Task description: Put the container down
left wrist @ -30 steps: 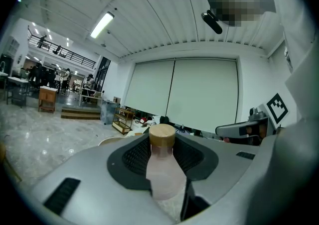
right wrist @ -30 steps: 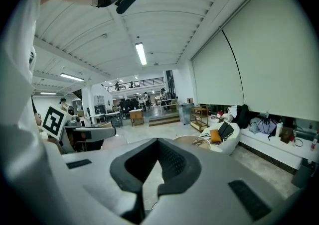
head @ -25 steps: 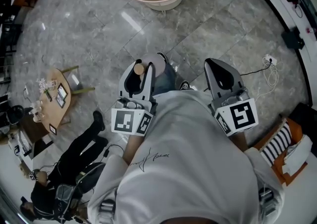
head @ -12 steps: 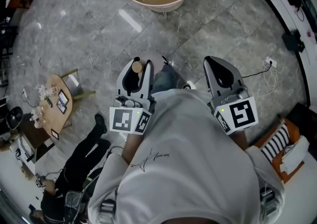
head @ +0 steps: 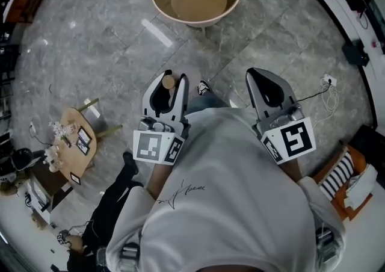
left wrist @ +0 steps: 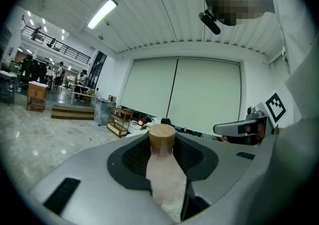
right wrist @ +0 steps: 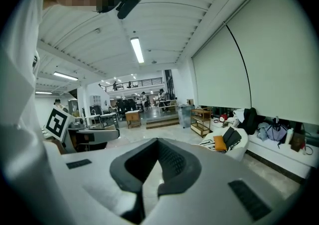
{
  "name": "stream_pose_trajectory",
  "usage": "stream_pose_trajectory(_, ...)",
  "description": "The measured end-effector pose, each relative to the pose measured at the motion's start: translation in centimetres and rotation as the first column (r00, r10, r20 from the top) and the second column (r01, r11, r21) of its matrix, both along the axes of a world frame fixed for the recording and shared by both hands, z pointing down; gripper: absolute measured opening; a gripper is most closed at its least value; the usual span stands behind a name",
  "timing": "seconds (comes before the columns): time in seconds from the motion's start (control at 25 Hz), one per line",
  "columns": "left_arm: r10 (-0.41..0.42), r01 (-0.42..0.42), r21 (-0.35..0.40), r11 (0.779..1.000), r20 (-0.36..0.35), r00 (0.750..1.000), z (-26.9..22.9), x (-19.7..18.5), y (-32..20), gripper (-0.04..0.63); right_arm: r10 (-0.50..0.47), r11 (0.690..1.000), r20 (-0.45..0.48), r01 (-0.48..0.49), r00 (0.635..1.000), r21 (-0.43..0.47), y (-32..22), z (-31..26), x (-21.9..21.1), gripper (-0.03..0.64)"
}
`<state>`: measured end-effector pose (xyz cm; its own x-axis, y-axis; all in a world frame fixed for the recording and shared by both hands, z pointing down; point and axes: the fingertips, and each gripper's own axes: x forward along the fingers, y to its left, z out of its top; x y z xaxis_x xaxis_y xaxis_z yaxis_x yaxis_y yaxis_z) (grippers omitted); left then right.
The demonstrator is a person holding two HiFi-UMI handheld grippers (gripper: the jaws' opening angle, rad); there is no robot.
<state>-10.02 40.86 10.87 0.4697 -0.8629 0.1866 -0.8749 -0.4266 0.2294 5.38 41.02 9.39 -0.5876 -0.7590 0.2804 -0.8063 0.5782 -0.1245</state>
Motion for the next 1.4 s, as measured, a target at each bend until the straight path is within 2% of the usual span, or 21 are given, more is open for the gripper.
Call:
stream_pose_trajectory(0.44,0.008,-0.008,0.018,1.0,-0.014,1.0,-0.5,-5.6,-5.9,0.149,0.02,1.0,-0.047,-0.02,0.999,-0.003,-6.0,0.1,-5.1,0.015)
stream_pose_trajectory(0.68,0.007,-0.007,0.02,1.0,-0.024,1.0,-0.3,-6.9,-7.3,0.149,0.026,1.0,-0.058,-0.026,0.998,-0.008,-7.3,0.6,-6.1,0.014)
stream_pose_trajectory(1.0,0.016,-0.016,0.0,1.0,-0.048,0.999,0.1,-7.2,-9.0,0.149,0.019,1.0,-0.066,-0.019,0.998,-0.002,-9.2,0.3,-6.8,0.015)
stream_pose_trajectory(1.4,-0.009,0.009,0.004,1.0,-0.042,0.999,0.0,-6.8,-13.7,0.149,-0.007,1.0,-0.057,0.008,0.998,0.01,-14.8,0.5,-6.4,0.014)
